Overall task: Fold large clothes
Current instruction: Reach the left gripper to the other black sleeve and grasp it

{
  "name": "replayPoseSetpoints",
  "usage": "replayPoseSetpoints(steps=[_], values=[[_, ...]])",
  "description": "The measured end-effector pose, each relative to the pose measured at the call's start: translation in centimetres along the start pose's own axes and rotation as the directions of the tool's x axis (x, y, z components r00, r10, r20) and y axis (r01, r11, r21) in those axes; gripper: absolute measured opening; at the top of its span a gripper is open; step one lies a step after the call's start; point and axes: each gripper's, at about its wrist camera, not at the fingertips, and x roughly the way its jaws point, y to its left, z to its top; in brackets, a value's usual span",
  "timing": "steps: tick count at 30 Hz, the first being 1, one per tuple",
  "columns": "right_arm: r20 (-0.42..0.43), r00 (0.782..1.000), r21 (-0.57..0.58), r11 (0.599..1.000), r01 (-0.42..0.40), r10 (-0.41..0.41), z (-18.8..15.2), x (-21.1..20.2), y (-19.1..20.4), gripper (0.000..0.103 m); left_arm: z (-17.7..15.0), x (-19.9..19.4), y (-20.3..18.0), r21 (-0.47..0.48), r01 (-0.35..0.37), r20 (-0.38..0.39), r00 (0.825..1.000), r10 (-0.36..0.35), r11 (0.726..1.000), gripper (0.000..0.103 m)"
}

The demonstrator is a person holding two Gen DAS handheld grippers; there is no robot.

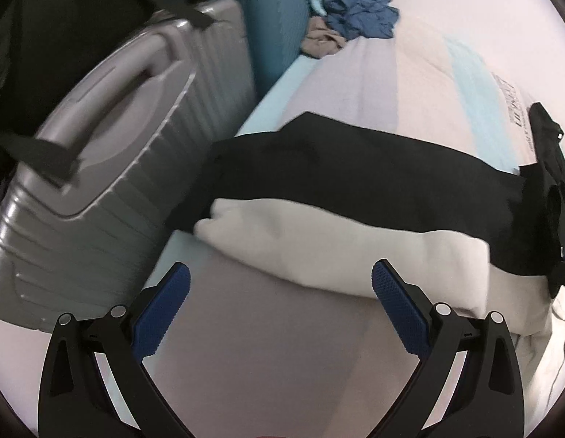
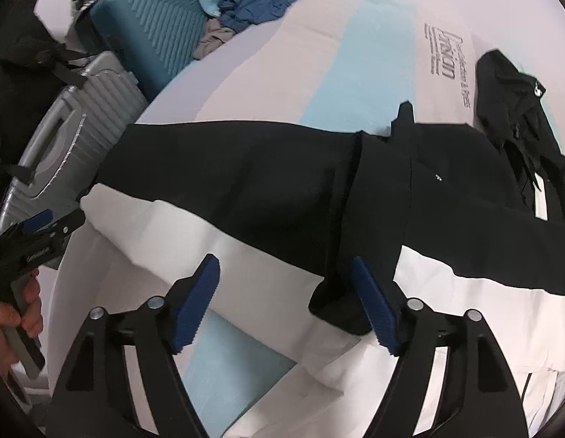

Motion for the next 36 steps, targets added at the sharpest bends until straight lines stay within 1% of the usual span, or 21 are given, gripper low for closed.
replayPoseSetpoints(steps=[3,5,7,10,14,21,23,25,26,28,29,31,32,33,34,36], values=[[0.022,1.0,-0.013,1.0,0.006,-0.005,-0.5,-1.3,-0.2,0.076,0.3,0.5,2.0,-0.03,-0.009,-0.005,1.0,0.009,1.0,0.097],[0.034,0.999,-0.015,1.0,0.009,-0.009,-0.8,-2.2,-0.8,0.076,0.6,1.2,3.6,-0.07,0.001,-0.016,1.0,-0.002,0.998,0.097],[0.038,0.999,-0.01,1.0,0.02,-0.02,-1.0,-2.7,-1.8,0.076,0.7,1.9,4.8,-0.11,0.027,-0.031,0.999,-0.03,0.994,0.097],[0.04,0.998,-0.001,0.999,0.038,-0.038,-1.2,-3.1,-3.4,0.076,1.0,3.0,5.8,-0.14,0.065,-0.036,0.997,-0.071,0.988,0.097],[0.044,0.997,0.025,0.998,0.063,-0.064,-1.2,-3.5,-6.0,0.076,1.9,4.9,6.6,-0.171,0.107,-0.049,0.992,-0.117,0.979,0.093],[0.05,0.994,0.08,0.992,0.096,-0.1,-1.1,-4.1,-10.2,0.076,3.4,8.7,8.5,-0.259,0.09,-0.106,0.987,-0.121,0.962,0.093],[0.051,0.993,0.097,0.991,0.098,-0.103,-1.0,-4.1,-11.2,0.076,3.7,9.5,8.6,-0.266,0.086,-0.122,0.985,-0.122,0.96,0.093],[0.052,0.993,0.108,0.989,0.102,-0.108,-1.0,-4.0,-11.9,0.076,4.1,10.3,8.5,-0.273,0.068,-0.138,0.984,-0.109,0.96,0.091],[0.052,0.993,0.112,0.988,0.102,-0.109,-1.0,-4.0,-12.1,0.076,4.1,10.5,8.4,-0.278,0.06,-0.148,0.983,-0.105,0.959,0.089],[0.052,0.993,0.122,0.987,0.1,-0.107,-1.0,-4.0,-12.7,0.076,4.3,10.8,8.1,-0.282,0.064,-0.154,0.982,-0.111,0.957,0.08],[0.053,0.993,0.123,0.987,0.1,-0.107,-1.0,-4.0,-12.8,0.076,4.4,11.0,7.8,-0.278,0.077,-0.155,0.98,-0.124,0.957,0.07],[0.054,0.993,0.123,0.987,0.1,-0.107,-1.0,-4.0,-13.0,0.076,4.6,10.8,7.1,-0.261,0.08,-0.141,0.983,-0.12,0.962,0.06],[0.055,0.993,0.123,0.988,0.098,-0.106,-1.1,-4.0,-13.1,0.076,4.6,10.7,6.9,-0.258,0.082,-0.139,0.983,-0.121,0.963,0.053],[0.055,0.993,0.125,0.987,0.096,-0.104,-1.1,-4.0,-13.2,0.076,4.6,10.6,6.8,-0.259,0.08,-0.138,0.983,-0.119,0.962,0.043],[0.055,0.993,0.127,0.987,0.095,-0.103,-1.1,-4.0,-13.2,0.076,4.6,10.5,6.8,-0.267,0.071,-0.136,0.985,-0.111,0.961,0.038],[0.055,0.993,0.126,0.988,0.094,-0.102,-1.2,-4.1,-13.3,0.076,4.6,10.4,7.1,-0.297,0.085,-0.13,0.983,-0.129,0.951,0.029]])
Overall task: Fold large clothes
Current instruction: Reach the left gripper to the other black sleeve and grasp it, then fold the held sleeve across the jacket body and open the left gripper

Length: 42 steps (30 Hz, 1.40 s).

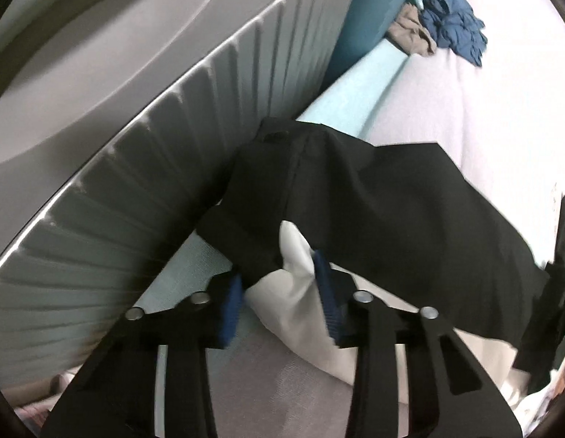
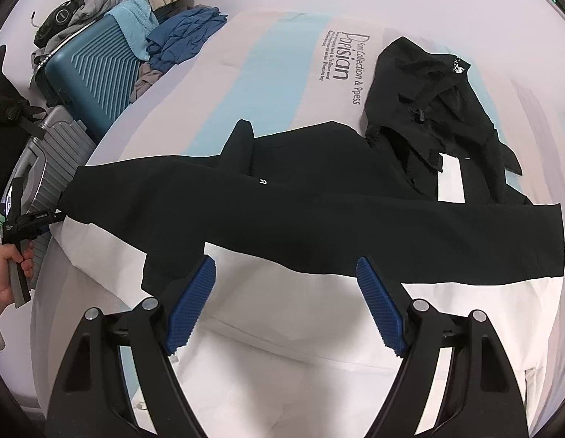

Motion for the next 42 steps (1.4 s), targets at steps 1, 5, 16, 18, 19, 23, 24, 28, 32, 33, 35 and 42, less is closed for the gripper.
replayPoseSetpoints(steps=[1,5,16,18,19,23,24,28,32,33,35,42], values=[[0.0,1.0,-0.001,1.0,0.0,0.0,-0.1,0.0,-0.1,0.076,0.0,-0.1,0.0,0.002,0.002,0.001,1.0,-0.002,1.0,0.027],[0.0,1.0,0.003,1.0,0.0,0.0,-0.2,-0.1,-0.4,0.076,-0.3,-1.1,-0.9,0.046,-0.019,0.033,0.999,0.017,0.999,0.014],[0.018,1.0,0.005,1.0,0.001,-0.001,-0.2,-0.9,-0.8,0.076,-2.5,-8.3,-6.9,0.188,0.0,0.195,0.98,-0.038,0.982,0.011],[0.025,1.0,0.003,1.0,0.007,-0.007,-0.3,-1.2,-0.9,0.082,-3.3,-9.7,-8.1,0.207,0.022,0.212,0.975,-0.067,0.978,0.011],[0.032,0.999,0.005,1.0,0.01,-0.01,-0.4,-1.4,-1.0,0.083,-3.8,-10.4,-8.8,0.216,0.041,0.218,0.972,-0.089,0.976,0.011],[0.052,0.999,0.019,1.0,0.003,-0.004,-0.8,-2.2,-1.9,0.087,-6.1,-12.7,-12.3,0.283,0.084,0.229,0.961,-0.153,0.956,0.01],[0.058,0.998,0.021,1.0,0.007,-0.008,-1.0,-2.5,-2.2,0.087,-6.6,-13.0,-13.1,0.293,0.091,0.228,0.96,-0.162,0.952,0.01],[0.077,0.997,0.024,1.0,0.015,-0.017,-1.5,-3.6,-3.4,0.088,-8.1,-14.2,-15.8,0.326,0.095,0.237,0.955,-0.178,0.941,0.01],[0.098,0.995,0.031,0.999,0.026,-0.029,-2.1,-5.1,-5.2,0.092,-10.0,-16.0,-18.9,0.347,0.113,0.241,0.949,-0.205,0.931,0.01],[0.105,0.994,0.035,0.999,0.03,-0.033,-2.3,-5.6,-5.8,0.093,-10.2,-16.1,-19.6,0.353,0.111,0.242,0.948,-0.205,0.929,0.01],[0.108,0.993,0.043,0.998,0.035,-0.039,-2.8,-6.4,-7.1,0.094,-11.5,-17.1,-21.3,0.371,0.113,0.244,0.946,-0.214,0.922,0.01],[0.118,0.991,0.075,0.995,0.062,-0.07,-4.6,-9.2,-12.8,0.095,-15.4,-18.7,-27.7,0.415,0.099,0.247,0.944,-0.217,0.905,0.01]])
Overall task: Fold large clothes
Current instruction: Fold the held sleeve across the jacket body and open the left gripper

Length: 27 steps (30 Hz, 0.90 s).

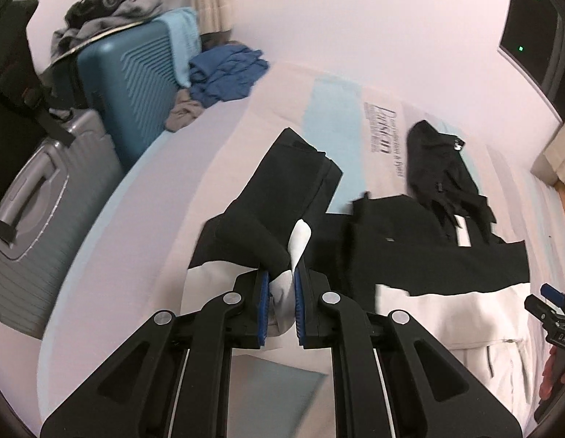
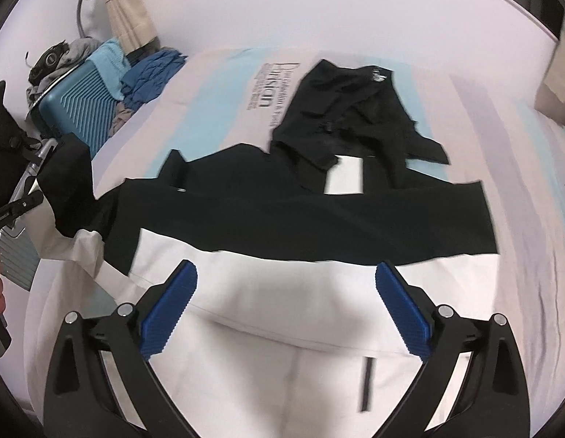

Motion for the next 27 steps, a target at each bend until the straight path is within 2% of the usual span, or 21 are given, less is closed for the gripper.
replayPoseSetpoints(steps=[7,15,20,27], values=[[0.012,0.998,-0.002,0.998,0.057,-0.057,-0.6,-2.8,-6.6,0.095,-0.8,0.1,-8.1,0.038,0.004,-0.016,1.0,-0.004,0.999,0.01],[0.026,0.996,0.054,0.995,0.084,-0.085,-1.7,-5.3,-14.8,0.095,-2.0,-0.1,-17.8,0.104,0.013,-0.019,1.0,-0.011,0.994,0.01],[0.022,0.993,0.067,0.992,0.11,-0.112,-2.7,-6.4,-19.4,0.095,-2.8,0.9,-22.3,0.096,0.004,-0.031,1.0,0.0,0.995,0.01],[0.013,0.993,0.12,0.986,0.116,-0.119,-4.2,-6.9,-24.6,0.095,-4.8,2.3,-29.1,0.139,-0.013,-0.043,0.999,0.02,0.99,0.01]])
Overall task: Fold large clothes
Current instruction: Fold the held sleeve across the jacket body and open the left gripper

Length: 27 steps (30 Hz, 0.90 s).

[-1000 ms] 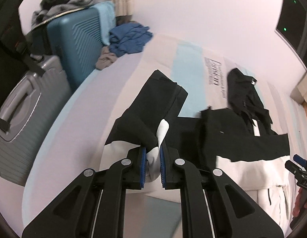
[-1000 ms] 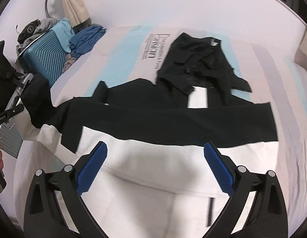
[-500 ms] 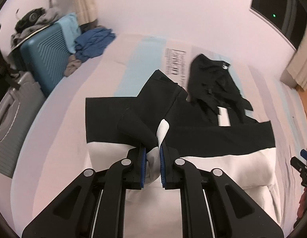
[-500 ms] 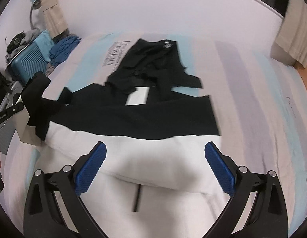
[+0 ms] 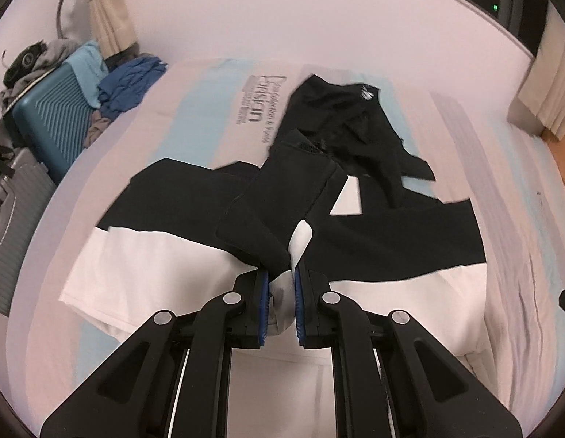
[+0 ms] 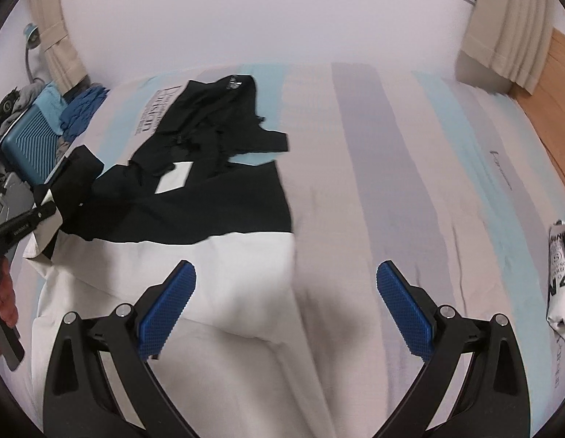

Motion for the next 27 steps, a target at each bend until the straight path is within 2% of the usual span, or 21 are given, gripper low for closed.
replayPoseSetpoints(steps=[3,10,18,27], values=[[-0.011,1.0,0.017,1.0,-0.001,0.001,-0.7,0.4,-1.6,0.096,-0.5,0.3,-2.7,0.013,-0.002,-0.011,1.0,0.002,1.0,0.01],[-0.02,1.0,0.055,0.998,0.0,0.001,-1.9,0.6,-4.9,0.095,-0.8,1.0,-8.9,0.046,0.043,-0.032,0.999,-0.041,0.998,0.01],[-0.053,0.999,0.122,0.992,0.003,0.003,-4.0,0.6,-9.5,0.095,-2.7,2.0,-16.2,0.147,0.058,-0.048,0.997,-0.052,0.987,0.01],[-0.08,0.997,0.136,0.991,0.008,0.003,-5.6,0.7,-12.1,0.095,-5.2,4.2,-20.8,0.229,0.053,-0.081,0.996,-0.036,0.972,0.01]])
